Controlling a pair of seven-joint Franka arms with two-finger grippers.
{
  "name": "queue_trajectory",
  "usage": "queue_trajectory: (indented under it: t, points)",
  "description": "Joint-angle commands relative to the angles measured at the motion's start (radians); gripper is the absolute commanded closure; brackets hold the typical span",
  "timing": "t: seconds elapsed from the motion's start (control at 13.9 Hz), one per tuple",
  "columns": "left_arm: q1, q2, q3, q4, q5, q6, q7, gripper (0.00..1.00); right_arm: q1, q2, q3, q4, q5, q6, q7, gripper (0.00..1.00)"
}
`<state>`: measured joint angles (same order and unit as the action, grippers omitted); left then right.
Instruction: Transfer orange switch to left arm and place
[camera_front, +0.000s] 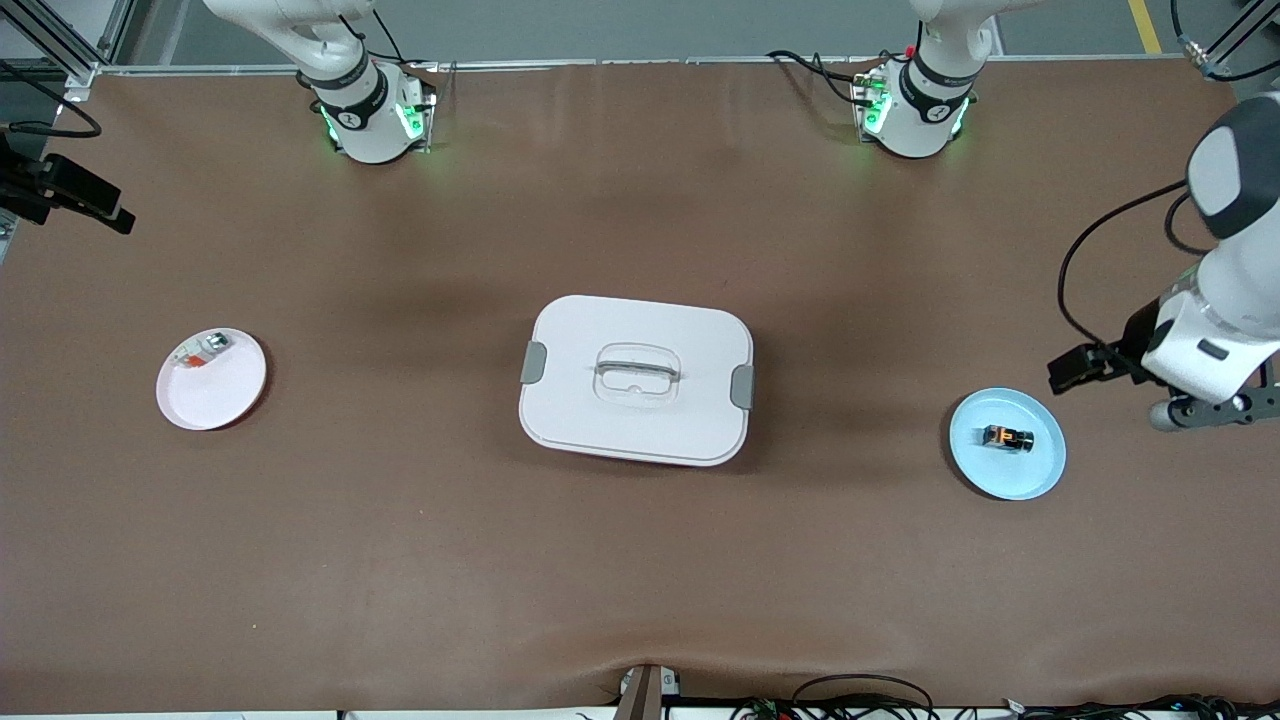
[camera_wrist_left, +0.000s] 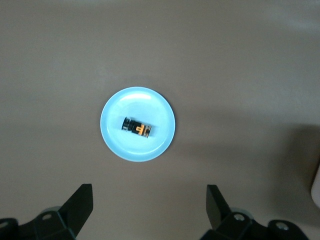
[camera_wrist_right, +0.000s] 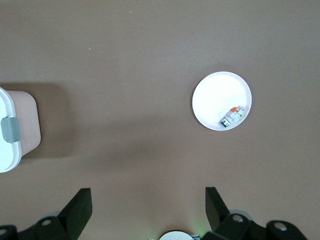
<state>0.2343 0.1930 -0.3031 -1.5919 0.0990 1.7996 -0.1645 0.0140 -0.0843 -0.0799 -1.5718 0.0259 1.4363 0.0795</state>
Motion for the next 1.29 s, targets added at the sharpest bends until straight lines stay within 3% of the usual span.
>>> queue_trajectory:
  t: [0.0,0.29,1.22]
  points:
    - [0.003,-0.003,-0.004,0.087,-0.019,-0.123,0.063,0.00,0.006,-0.035,-0.006,-0.036,0.014,0.004,0.017,0.00]
    - [0.005,-0.012,-0.002,0.145,-0.082,-0.178,0.062,0.00,0.006,-0.034,-0.006,-0.036,0.014,0.003,0.019,0.00]
    - [-0.004,-0.001,0.001,0.147,-0.070,-0.180,0.046,0.00,0.003,-0.034,-0.006,-0.037,0.023,-0.002,0.037,0.00]
